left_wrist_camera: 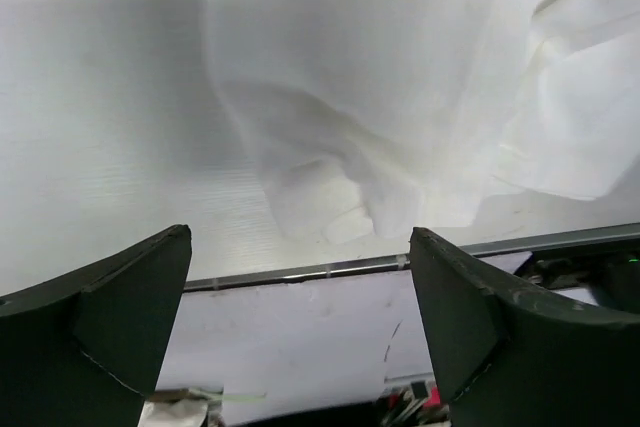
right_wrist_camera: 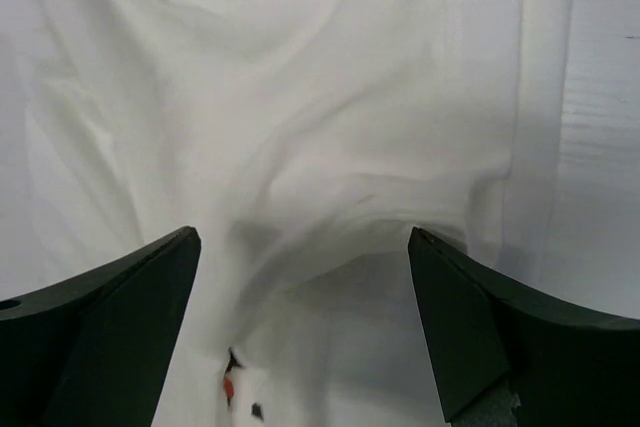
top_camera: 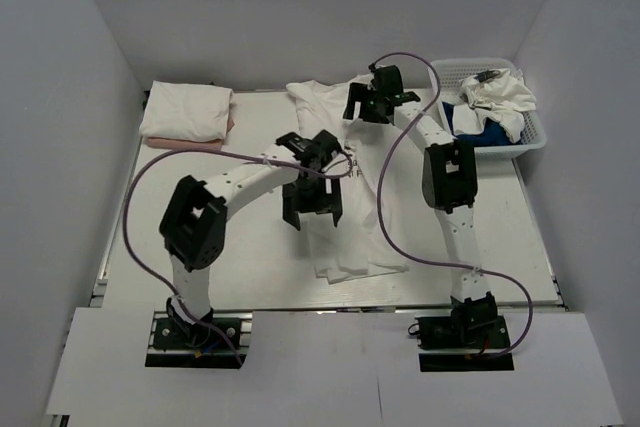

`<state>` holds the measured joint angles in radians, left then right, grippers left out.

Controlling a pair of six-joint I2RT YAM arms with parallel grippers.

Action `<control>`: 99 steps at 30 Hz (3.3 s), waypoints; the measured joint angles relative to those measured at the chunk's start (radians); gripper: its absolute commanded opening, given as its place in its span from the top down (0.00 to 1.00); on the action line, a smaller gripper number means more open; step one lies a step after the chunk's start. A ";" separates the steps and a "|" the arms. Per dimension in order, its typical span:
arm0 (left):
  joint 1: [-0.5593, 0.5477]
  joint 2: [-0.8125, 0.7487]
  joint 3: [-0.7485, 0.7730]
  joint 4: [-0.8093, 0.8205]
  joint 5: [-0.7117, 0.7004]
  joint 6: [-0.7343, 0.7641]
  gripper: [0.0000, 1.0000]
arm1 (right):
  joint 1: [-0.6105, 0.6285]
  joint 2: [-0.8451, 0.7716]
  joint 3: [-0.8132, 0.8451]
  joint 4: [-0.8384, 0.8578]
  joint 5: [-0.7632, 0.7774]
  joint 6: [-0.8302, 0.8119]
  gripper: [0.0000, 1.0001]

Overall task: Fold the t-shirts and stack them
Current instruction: Rotate the tshirt 90 degrees

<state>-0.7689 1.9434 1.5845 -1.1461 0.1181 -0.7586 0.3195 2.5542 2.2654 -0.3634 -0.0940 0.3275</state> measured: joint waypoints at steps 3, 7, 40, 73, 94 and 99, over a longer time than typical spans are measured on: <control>0.057 -0.120 -0.014 -0.011 -0.055 -0.013 0.00 | 0.005 -0.139 -0.126 -0.011 -0.032 -0.029 0.10; 0.095 -0.198 -0.039 -0.012 -0.094 -0.032 0.00 | 0.019 -0.453 -0.382 -0.004 -0.048 -0.064 0.10; 0.267 0.571 0.660 0.421 0.029 0.081 0.00 | 0.253 -1.095 -1.377 -0.135 0.125 0.097 0.38; 0.268 0.512 0.535 0.518 0.029 0.089 0.00 | 0.314 -0.739 -1.091 -0.177 0.412 0.265 1.00; 0.269 0.512 0.537 0.514 0.029 0.093 0.00 | 0.399 -0.717 -1.076 -0.158 0.266 0.079 0.49; 0.269 0.515 0.547 0.502 0.029 0.100 0.00 | 0.397 -0.744 -1.025 -0.194 0.174 0.026 0.10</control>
<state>-0.5003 2.4580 2.1319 -0.6445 0.1467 -0.6582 0.7162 1.8099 1.2400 -0.5571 0.0803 0.3538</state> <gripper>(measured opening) 0.996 0.753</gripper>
